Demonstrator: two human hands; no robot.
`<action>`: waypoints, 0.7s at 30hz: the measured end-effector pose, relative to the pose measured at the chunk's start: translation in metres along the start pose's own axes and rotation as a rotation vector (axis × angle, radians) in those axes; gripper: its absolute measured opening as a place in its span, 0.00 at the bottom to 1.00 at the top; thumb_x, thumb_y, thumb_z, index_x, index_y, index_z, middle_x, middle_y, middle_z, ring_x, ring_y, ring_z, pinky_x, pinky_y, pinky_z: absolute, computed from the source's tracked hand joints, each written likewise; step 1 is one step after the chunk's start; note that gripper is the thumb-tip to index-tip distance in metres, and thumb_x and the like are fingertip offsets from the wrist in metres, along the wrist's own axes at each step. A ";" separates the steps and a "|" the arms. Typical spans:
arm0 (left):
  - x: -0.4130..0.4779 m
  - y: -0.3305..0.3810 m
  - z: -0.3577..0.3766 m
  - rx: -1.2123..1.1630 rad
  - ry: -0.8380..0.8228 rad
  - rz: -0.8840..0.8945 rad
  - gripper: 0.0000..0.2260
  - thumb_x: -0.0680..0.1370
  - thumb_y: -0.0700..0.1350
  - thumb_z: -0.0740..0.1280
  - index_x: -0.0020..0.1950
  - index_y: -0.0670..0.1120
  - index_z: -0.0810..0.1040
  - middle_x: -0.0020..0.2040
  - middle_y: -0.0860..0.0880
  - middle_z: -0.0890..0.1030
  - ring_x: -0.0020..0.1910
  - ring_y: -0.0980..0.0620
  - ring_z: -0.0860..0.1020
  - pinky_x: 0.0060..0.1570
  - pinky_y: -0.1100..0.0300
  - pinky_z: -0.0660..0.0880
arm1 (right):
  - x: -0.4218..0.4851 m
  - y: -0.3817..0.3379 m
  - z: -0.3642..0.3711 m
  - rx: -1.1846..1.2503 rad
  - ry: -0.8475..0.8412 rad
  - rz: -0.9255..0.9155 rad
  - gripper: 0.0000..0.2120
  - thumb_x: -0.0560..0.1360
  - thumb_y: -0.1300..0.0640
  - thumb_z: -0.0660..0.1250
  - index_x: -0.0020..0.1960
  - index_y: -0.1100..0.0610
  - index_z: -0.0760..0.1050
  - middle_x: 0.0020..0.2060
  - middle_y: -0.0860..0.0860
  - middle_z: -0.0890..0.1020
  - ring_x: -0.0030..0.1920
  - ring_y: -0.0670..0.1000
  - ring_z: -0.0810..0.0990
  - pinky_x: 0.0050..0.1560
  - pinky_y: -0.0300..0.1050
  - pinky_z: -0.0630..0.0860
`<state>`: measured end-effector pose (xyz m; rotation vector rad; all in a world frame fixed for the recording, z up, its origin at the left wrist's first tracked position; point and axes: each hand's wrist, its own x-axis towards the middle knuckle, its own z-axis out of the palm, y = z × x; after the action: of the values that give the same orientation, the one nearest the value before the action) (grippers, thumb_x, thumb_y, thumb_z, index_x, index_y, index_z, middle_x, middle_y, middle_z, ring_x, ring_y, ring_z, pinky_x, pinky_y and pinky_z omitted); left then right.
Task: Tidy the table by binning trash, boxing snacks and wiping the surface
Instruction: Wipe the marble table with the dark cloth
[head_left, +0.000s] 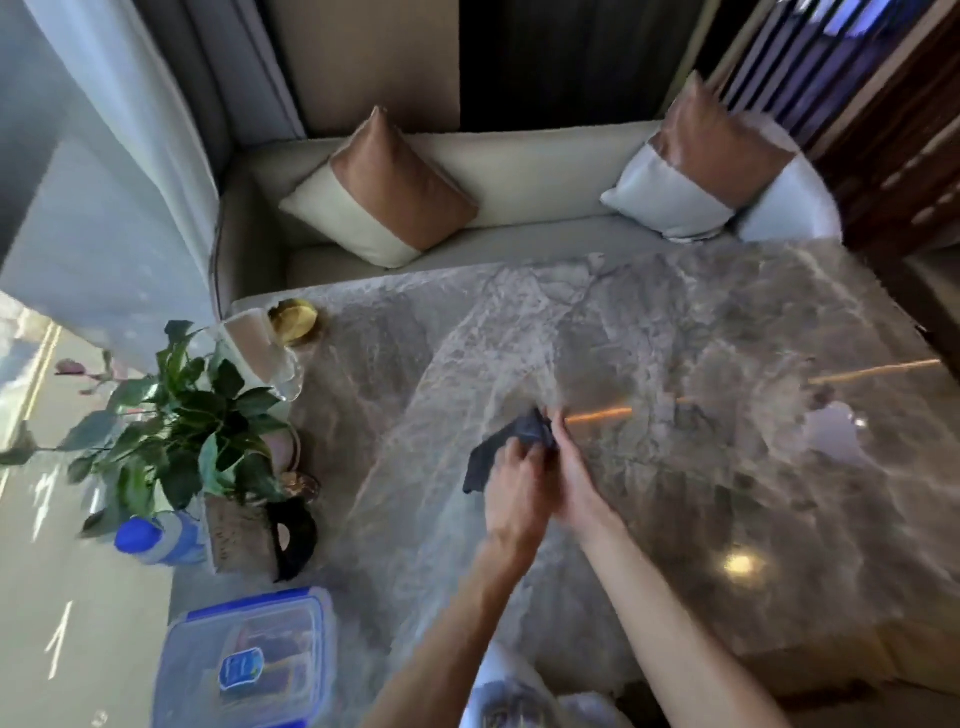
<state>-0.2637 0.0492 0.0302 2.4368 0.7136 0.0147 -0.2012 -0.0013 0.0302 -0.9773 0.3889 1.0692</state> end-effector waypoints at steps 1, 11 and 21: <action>-0.008 0.020 0.010 0.063 0.012 0.041 0.12 0.72 0.42 0.66 0.54 0.48 0.81 0.48 0.44 0.79 0.46 0.43 0.78 0.47 0.51 0.78 | -0.011 -0.007 -0.021 0.072 -0.004 -0.057 0.24 0.76 0.36 0.59 0.35 0.53 0.78 0.31 0.49 0.81 0.33 0.47 0.81 0.37 0.38 0.77; -0.095 0.247 0.098 0.226 -0.029 0.454 0.16 0.66 0.46 0.56 0.42 0.51 0.84 0.42 0.48 0.78 0.44 0.42 0.75 0.41 0.52 0.71 | -0.173 -0.086 -0.228 0.395 0.083 -0.347 0.21 0.80 0.51 0.55 0.46 0.60 0.84 0.42 0.58 0.85 0.42 0.55 0.85 0.42 0.43 0.82; -0.146 0.385 0.173 0.191 -0.245 0.698 0.20 0.74 0.48 0.57 0.65 0.57 0.73 0.63 0.59 0.76 0.60 0.45 0.69 0.54 0.50 0.64 | -0.270 -0.112 -0.337 0.590 0.105 -0.577 0.28 0.78 0.34 0.53 0.53 0.55 0.80 0.54 0.55 0.81 0.58 0.55 0.80 0.63 0.48 0.73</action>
<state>-0.1715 -0.3784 0.1194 2.6828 -0.2711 -0.0783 -0.1711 -0.4427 0.0871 -0.5558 0.4389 0.3413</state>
